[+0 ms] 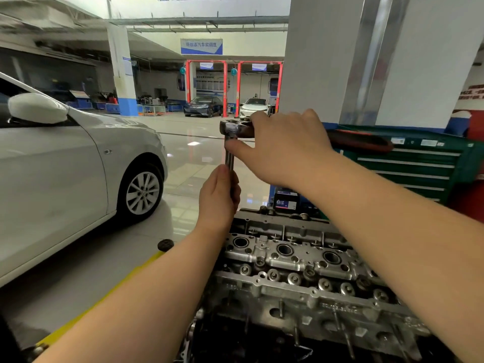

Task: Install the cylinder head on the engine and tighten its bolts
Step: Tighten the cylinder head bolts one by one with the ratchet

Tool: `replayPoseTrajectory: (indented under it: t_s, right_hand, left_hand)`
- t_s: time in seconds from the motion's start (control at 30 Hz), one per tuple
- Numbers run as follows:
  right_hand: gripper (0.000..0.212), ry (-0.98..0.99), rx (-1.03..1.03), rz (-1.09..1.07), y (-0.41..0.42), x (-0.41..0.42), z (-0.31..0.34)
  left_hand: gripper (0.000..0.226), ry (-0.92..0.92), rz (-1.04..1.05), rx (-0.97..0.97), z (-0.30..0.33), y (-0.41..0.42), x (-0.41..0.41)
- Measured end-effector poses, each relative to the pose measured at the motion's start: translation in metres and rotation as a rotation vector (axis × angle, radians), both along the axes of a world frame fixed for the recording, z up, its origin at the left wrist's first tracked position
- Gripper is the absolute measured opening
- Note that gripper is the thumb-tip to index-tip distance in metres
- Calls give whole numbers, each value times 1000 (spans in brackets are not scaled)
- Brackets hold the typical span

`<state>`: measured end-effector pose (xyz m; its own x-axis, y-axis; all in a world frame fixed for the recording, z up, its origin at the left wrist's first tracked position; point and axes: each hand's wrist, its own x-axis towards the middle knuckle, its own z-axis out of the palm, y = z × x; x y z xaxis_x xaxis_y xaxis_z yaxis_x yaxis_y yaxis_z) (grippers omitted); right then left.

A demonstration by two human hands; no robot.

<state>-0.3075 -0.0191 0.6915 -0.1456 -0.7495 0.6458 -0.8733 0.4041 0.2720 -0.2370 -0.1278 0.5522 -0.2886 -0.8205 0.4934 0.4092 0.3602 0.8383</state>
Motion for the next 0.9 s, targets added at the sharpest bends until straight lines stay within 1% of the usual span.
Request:
replayPoseTrajectory:
  t_s: [0.07,0.13,0.17,0.23,0.3,0.33,0.37,0.4,0.43,0.47,0.5,0.53,0.57,0.6,0.63,0.67,0.73,0.83,0.9]
  right_hand:
    - [59,75,-20,69,14,8,-3]
    - [52,64,33,110,27,6,-2]
    - [53,15,72,99,34,0,2]
    - [58,-92,120,-22,53,-26,13]
    - [54,-158,159,-190,76,-59,23]
    - [49,-222,186,-227,87,-72,25]
    - [44,-314,201,-205,96,-81,24]
    - [38,-414,192,-146,105,-86,21]
    - [32,-500,154,-62,112,-87,17]
    - [28,-555,96,23,117,-84,12]
    - [25,-588,23,95,122,-79,7]
    - [27,-612,-62,153,126,-72,2]
    - [35,-638,-143,195,129,-64,-2]
    - [46,-677,-212,236,132,-56,-5]
    - [54,-728,-272,288,135,-48,-7]
    - [57,-782,-326,349,138,-41,-9]
    - [48,-873,-416,496,142,-33,-16]
    - [36,-958,-490,780,150,-26,-33]
    - [34,-1074,-596,965,146,-27,-50]
  left_hand:
    - [41,-34,73,-36,0,1,2]
    - [40,-96,98,-58,0,4,3]
    - [38,-122,89,-50,1,5,4]
    - [35,-157,78,-23,3,6,6]
    - [32,-216,112,-16,7,7,10]
    - [28,-260,166,-37,11,9,12]
    - [24,-289,244,-69,16,13,14]
    - [25,-291,334,-123,25,19,18]
    - [33,-261,426,-224,37,26,22]
    - [38,-213,496,-385,51,36,26]
    - [40,-189,520,-593,67,48,28]
    - [39,-207,493,-807,82,61,28]
    - [38,-253,434,-994,96,75,25]
    - [39,-312,347,-1117,109,89,20]
    - [41,-366,238,-1164,118,104,15]
    - [44,-411,123,-1131,125,118,12]
    - [55,-481,-55,-929,133,138,10]
    - [70,-561,-160,-691,140,148,19]
    - [68,-563,-275,-612,146,147,30]
